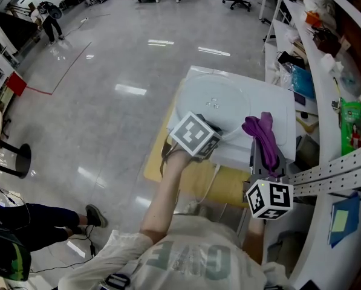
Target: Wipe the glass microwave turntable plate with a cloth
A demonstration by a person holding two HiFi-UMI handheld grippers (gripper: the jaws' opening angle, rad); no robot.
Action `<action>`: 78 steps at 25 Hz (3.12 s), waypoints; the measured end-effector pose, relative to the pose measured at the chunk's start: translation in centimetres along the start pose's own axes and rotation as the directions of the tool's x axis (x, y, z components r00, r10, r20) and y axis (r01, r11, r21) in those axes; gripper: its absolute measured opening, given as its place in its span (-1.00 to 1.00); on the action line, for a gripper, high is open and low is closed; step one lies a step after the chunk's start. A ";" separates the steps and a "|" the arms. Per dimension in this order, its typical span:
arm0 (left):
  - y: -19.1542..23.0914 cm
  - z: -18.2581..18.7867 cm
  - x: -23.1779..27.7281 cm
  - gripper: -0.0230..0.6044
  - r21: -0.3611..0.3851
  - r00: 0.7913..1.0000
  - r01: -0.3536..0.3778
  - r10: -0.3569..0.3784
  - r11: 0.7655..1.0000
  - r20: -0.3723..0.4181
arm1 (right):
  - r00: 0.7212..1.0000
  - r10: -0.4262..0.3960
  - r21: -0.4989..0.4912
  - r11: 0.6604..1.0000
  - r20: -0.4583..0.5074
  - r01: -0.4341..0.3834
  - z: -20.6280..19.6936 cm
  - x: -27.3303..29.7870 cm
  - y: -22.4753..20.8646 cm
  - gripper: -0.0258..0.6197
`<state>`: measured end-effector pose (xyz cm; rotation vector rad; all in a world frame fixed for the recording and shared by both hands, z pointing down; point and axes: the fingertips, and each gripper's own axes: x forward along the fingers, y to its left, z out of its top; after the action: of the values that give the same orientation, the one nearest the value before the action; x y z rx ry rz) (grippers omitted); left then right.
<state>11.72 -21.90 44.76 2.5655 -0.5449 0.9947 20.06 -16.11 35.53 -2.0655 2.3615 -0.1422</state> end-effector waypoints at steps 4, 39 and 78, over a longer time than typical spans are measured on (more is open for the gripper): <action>-0.5 0.2 0.1 -0.92 0.009 1.000 0.015 -0.015 1.000 0.000 | 1.000 0.007 0.004 1.000 0.000 -0.007 0.0 0.3 0.3 -0.74; 13.3 -0.6 -11.5 -0.92 0.093 0.815 -0.307 0.211 0.947 0.539 | 0.996 0.087 0.015 0.996 0.022 -0.088 1.0 1.7 2.2 -0.74; 12.3 -2.3 -7.1 -0.92 0.019 0.801 -0.112 0.079 0.994 0.593 | 0.745 0.393 -0.253 0.768 -0.539 -0.588 -5.8 19.1 14.9 -0.74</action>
<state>-0.10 -29.94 43.52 2.9065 -0.8175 0.1957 2.36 -32.63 41.36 -1.5174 3.4283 -0.1527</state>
